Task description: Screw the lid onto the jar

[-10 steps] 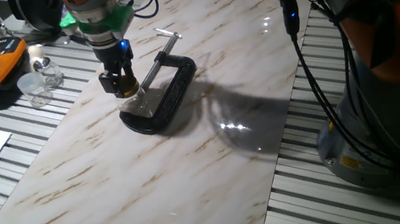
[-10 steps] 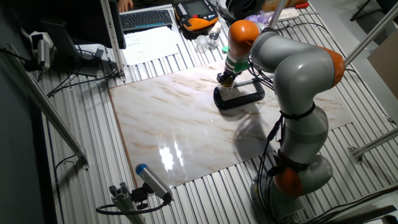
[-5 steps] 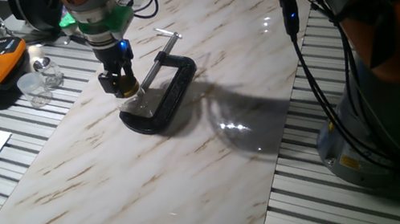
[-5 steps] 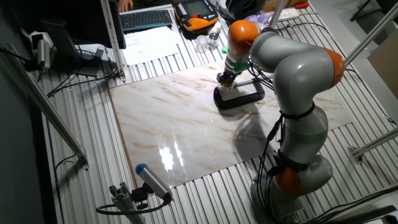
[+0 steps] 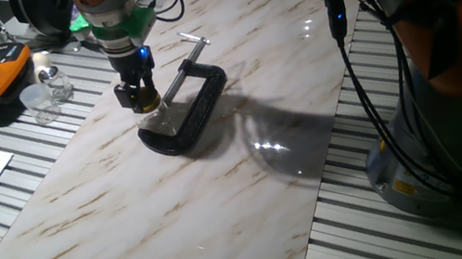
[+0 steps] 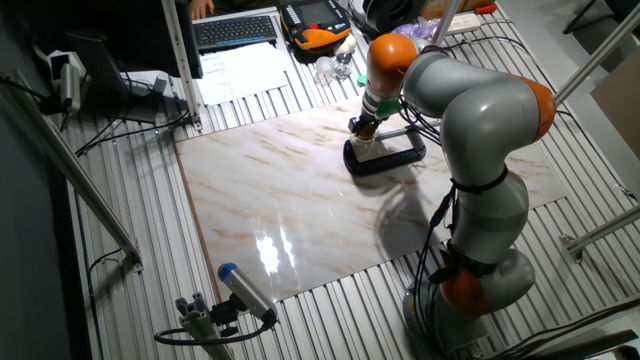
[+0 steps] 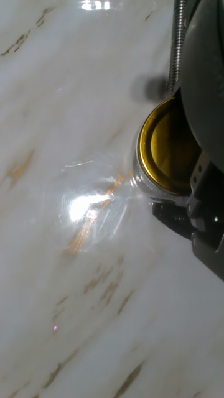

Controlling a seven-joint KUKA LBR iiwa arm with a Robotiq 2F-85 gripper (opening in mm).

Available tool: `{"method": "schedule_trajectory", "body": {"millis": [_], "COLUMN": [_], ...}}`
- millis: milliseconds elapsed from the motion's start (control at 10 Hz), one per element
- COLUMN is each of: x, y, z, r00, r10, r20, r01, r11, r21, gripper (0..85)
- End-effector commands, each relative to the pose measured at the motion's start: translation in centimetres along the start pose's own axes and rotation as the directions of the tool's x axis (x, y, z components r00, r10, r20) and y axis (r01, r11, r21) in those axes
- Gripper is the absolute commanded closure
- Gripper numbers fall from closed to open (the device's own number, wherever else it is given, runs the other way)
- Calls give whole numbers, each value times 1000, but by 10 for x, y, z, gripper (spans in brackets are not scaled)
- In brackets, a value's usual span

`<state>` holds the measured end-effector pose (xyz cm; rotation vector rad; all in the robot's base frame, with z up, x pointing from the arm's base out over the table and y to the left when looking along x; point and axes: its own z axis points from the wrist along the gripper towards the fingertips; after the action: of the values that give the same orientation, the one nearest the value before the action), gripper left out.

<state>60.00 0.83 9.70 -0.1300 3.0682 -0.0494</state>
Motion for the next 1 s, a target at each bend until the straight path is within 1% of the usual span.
{"method": "schedule_trajectory", "body": {"millis": [0, 400, 600, 900], "x": [0, 0, -1, -1], "y": [0, 0, 0, 0], "z": [0, 0, 0, 0], "r00": [1000, 999, 997, 995], "r10": [4, 32, 70, 98], "r20": [3, 12, 12, 10], "r01": [-4, -32, -70, -98], "r11": [1000, 999, 997, 995], "r21": [2, 21, 10, 16], "gripper": [850, 850, 850, 850]}}
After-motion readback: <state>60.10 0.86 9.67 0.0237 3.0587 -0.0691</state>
